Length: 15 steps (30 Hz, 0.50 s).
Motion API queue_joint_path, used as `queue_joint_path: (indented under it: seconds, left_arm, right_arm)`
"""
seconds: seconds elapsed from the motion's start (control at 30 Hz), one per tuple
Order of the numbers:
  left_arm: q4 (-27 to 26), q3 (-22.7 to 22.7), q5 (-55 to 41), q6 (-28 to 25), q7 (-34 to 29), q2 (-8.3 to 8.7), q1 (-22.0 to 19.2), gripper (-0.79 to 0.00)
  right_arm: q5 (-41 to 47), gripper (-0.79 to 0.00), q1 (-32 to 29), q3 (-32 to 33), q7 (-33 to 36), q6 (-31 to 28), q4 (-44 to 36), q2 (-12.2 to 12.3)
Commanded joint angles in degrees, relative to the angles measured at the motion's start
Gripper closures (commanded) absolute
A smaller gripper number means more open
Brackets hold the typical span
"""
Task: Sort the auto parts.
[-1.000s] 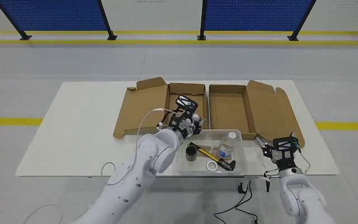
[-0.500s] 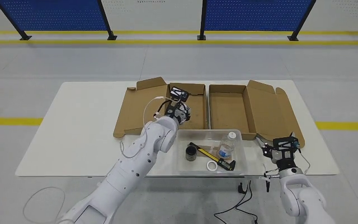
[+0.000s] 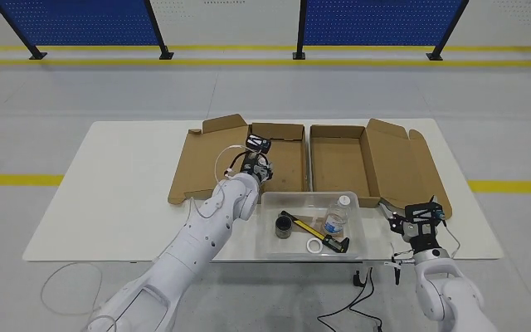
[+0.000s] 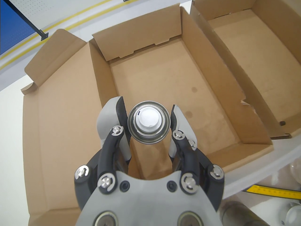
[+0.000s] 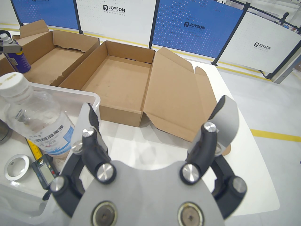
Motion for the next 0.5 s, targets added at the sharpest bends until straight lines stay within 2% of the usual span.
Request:
queue_joint_path:
  seconds: [0.0,0.1,0.2,0.23,0.27,0.3,0.47]
  left_arm:
    - [1.7,0.1,-0.2,-0.2,0.7,-0.32,-0.2,0.0]
    - [3.1,0.2,-0.5,-0.3,1.1,-0.77,-0.4,0.0]
    - [4.0,0.1,-0.6,-0.2,1.3,-1.13,-0.7,-0.111]
    - [4.3,0.1,-0.6,-0.2,1.4,-1.24,-0.8,-0.225]
    - [4.5,0.1,-0.5,0.0,1.5,-1.34,-0.9,-0.434]
    - [4.7,0.1,-0.3,0.1,1.6,-1.44,-1.0,-0.785]
    - [5.2,0.2,1.1,-0.2,1.8,-1.79,-1.6,-0.785]
  right_arm:
    - [0.0,-0.785,0.0,0.0,0.0,0.0,0.0,0.0]
    - [0.0,-0.785,0.0,0.0,0.0,0.0,0.0,0.0]
    - [0.0,-0.785,0.0,0.0,0.0,0.0,0.0,0.0]
    - [0.0,-0.785,0.0,0.0,0.0,0.0,0.0,0.0]
    - [0.0,-0.785,0.0,0.0,0.0,0.0,0.0,0.0]
    - [0.0,-0.785,0.0,0.0,0.0,0.0,0.0,0.0]
    - [0.0,-0.785,0.0,0.0,0.0,0.0,0.0,0.0]
